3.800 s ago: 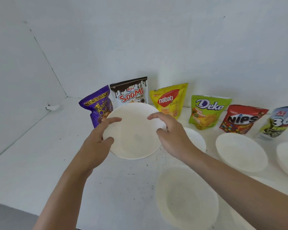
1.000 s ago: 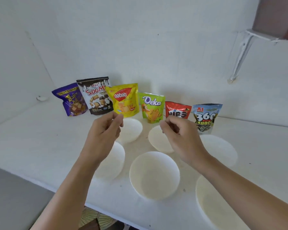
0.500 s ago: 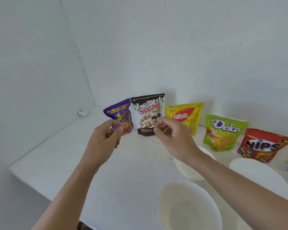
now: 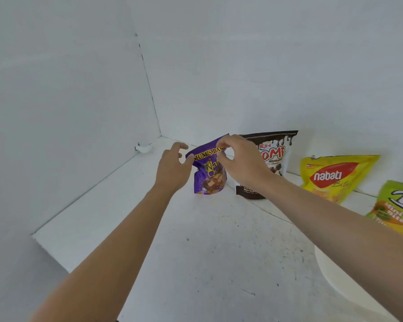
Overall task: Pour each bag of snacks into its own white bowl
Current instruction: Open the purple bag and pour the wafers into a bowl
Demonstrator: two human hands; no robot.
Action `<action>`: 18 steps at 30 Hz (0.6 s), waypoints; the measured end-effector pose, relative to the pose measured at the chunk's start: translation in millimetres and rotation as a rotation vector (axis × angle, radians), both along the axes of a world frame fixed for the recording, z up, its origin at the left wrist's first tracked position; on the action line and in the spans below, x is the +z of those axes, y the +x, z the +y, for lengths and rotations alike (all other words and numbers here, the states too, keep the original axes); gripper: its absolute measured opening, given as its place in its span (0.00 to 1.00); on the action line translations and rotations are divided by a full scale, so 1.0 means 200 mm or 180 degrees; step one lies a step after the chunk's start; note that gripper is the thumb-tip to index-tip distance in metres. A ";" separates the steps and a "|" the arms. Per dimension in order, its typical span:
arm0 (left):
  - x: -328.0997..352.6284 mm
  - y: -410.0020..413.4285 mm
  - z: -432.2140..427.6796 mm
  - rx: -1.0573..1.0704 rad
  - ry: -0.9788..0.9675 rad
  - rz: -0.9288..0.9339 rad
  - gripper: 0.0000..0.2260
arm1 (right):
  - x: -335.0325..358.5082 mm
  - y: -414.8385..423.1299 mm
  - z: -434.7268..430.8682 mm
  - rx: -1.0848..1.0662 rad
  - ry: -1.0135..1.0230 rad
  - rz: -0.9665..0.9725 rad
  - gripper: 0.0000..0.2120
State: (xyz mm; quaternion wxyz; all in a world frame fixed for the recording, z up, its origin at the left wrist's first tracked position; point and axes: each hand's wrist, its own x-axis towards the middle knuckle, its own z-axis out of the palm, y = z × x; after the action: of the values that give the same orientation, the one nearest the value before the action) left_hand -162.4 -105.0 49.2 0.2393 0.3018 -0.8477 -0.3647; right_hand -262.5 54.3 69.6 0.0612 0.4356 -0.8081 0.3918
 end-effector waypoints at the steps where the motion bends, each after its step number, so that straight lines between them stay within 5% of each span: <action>1: -0.02 -0.04 -0.03 0.0002 -0.0030 -0.0042 0.14 | -0.01 -0.03 -0.04 -0.0010 0.0066 0.0042 0.10; 9: -0.18 -0.15 -0.15 -0.0130 -0.0187 -0.0016 0.06 | -0.08 -0.21 -0.27 0.0087 0.0960 0.0318 0.21; 18: -0.20 0.08 -0.16 -0.0087 -0.0170 0.0169 0.06 | -0.16 -0.10 -0.19 0.0282 0.0869 0.0623 0.10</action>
State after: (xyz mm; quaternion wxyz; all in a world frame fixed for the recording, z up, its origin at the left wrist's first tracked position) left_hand -147.0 -137.3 8.7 0.2647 0.2740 -0.8546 -0.3530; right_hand -282.9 15.8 38.2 0.0625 0.5112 -0.8240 0.2364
